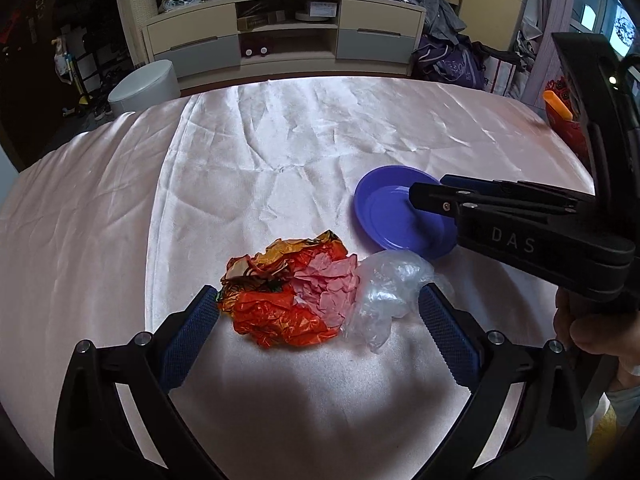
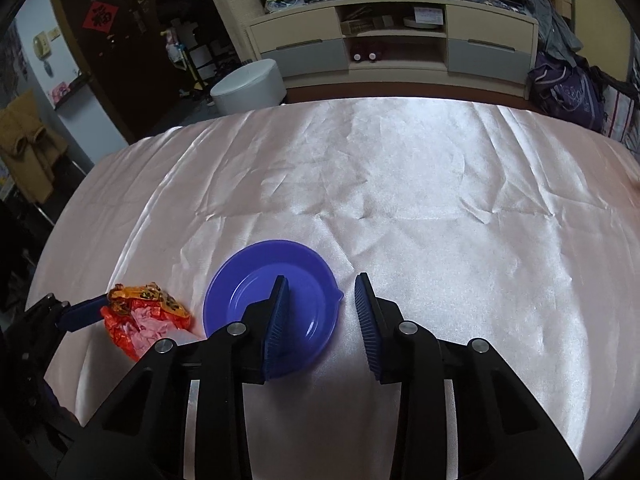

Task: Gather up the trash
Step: 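Grasp the orange foil wrapper and crumpled plastic with the left tool while the right tool grasps the blue plate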

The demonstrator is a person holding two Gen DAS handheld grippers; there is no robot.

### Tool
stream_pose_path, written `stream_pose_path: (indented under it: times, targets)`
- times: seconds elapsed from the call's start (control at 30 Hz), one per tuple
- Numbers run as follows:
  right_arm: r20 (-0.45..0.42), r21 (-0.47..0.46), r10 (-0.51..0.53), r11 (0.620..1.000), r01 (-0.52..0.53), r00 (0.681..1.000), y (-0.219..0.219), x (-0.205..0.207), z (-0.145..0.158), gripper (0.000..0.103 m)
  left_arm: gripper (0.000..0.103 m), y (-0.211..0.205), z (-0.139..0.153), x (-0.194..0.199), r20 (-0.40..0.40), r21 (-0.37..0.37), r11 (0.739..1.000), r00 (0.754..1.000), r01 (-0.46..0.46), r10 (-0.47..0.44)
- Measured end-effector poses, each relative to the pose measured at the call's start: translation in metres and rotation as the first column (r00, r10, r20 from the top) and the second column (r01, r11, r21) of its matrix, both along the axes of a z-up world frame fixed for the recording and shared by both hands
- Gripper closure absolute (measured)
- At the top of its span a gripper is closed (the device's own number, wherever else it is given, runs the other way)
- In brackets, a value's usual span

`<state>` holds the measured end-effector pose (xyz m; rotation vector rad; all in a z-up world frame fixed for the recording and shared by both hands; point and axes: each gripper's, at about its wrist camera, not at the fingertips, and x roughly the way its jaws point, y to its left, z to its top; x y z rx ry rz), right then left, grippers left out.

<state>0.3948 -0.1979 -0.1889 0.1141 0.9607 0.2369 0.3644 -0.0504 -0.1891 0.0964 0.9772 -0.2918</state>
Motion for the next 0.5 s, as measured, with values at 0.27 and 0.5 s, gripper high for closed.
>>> stream_pose_path:
  times: [0.27,0.5]
  targets:
    - [-0.017,0.045,0.010,0.999,-0.009,1.000,-0.007,0.000,-0.001,0.078,0.062,0.010,-0.003,0.007,0.024,0.037,0.999,0.999,-0.023,0.022]
    - [-0.012,0.056,0.010,0.998,-0.010,1.000,-0.008,0.000,-0.003,0.096,0.077,0.022,0.000,0.012,0.012,0.001,0.999,0.999,-0.035,0.035]
